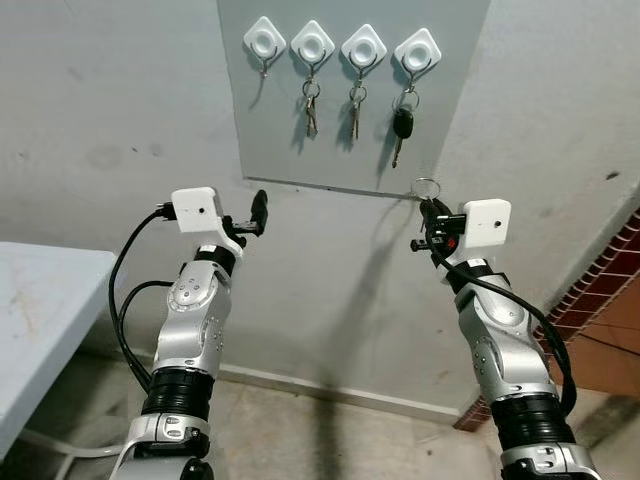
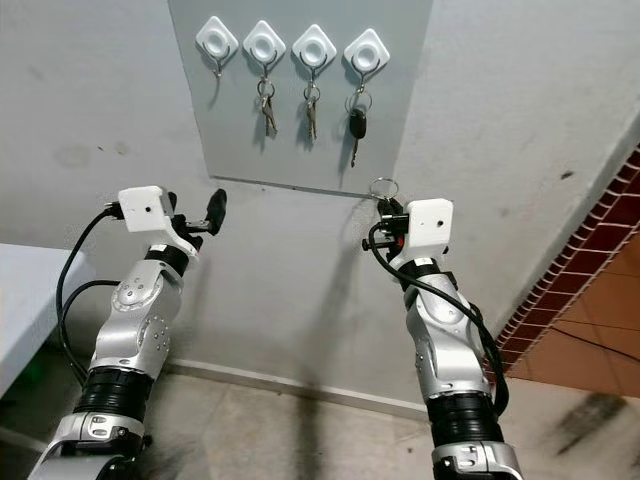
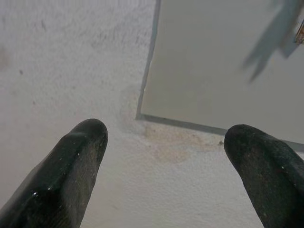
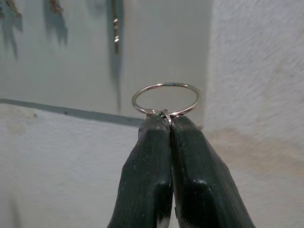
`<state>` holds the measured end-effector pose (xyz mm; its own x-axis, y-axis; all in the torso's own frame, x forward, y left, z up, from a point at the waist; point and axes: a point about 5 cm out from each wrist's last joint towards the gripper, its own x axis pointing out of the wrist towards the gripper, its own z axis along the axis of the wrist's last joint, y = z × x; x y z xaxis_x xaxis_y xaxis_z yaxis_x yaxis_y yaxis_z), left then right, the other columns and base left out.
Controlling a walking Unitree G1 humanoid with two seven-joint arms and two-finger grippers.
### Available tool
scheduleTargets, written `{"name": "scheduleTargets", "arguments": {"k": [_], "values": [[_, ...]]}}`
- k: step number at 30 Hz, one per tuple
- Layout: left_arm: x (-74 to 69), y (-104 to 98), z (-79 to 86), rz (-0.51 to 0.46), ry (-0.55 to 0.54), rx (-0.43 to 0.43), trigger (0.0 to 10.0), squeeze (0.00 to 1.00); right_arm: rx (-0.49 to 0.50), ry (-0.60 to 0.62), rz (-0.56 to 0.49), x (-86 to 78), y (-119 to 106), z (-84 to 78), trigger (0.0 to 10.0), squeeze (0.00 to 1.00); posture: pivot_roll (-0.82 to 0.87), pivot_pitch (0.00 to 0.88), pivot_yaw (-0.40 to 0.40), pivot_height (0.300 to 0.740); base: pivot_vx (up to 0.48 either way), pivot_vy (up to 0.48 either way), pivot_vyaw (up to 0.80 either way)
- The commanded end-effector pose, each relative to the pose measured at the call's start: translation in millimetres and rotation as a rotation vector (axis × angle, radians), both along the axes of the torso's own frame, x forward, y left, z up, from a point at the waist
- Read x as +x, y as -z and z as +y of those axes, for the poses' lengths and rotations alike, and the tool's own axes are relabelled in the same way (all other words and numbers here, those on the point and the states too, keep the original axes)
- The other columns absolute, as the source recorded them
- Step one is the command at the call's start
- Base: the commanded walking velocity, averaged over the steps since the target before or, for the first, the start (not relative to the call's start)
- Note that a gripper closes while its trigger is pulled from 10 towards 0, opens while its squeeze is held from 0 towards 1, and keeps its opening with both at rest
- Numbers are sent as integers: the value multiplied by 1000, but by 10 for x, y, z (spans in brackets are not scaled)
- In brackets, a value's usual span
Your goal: Hang keys on a hook
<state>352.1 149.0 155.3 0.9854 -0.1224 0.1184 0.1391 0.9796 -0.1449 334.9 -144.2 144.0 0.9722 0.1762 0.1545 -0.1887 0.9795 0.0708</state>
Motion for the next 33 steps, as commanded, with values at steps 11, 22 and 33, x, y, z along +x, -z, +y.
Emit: {"name": "scheduleTargets", "arguments": {"k": [11,22,33], "values": [[28,-208,134,-18,44,100,10000,0,36,7,-1,-9,101,116,10000,0,52,0,123,740,0,0,0],[44,-305,234,1,66,154,10000,0,51,4,-8,-17,151,200,10000,0,70,0,182,740,0,0,0],[70,-391,274,15,115,221,10000,0,73,8,-8,-49,206,287,10000,0,87,0,226,740,0,0,0]]}}
